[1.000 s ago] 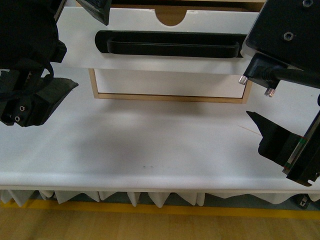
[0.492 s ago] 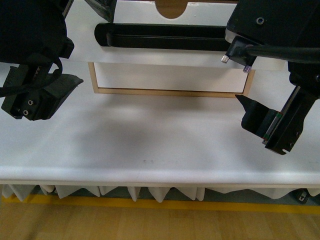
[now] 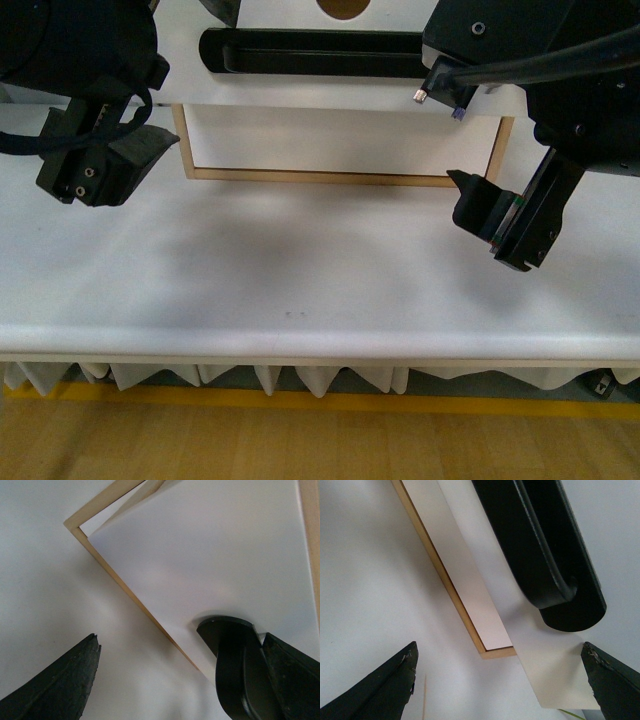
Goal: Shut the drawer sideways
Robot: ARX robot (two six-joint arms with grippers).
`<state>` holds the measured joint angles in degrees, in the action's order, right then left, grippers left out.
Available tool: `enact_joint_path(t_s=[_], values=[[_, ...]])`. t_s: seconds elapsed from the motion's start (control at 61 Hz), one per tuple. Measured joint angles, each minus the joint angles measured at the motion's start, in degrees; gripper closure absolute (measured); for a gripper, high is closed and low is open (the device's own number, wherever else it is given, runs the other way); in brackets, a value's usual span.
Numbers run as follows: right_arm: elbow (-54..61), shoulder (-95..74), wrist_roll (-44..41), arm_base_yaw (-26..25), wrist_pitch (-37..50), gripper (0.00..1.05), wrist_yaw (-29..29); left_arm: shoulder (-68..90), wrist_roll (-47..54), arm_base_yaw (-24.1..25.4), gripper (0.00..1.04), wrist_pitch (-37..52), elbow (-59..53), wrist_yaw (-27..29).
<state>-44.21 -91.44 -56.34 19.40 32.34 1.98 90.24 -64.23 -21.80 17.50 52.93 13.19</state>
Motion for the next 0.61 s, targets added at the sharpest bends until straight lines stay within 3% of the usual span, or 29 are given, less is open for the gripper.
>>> enact_joint_path(t_s=[0.607], values=[[-11.3, -8.3, 0.1, -4.0, -1.1, 0.09, -0.4, 12.8, 2.0, 0.2, 0.06, -4.3, 16.5, -3.0]])
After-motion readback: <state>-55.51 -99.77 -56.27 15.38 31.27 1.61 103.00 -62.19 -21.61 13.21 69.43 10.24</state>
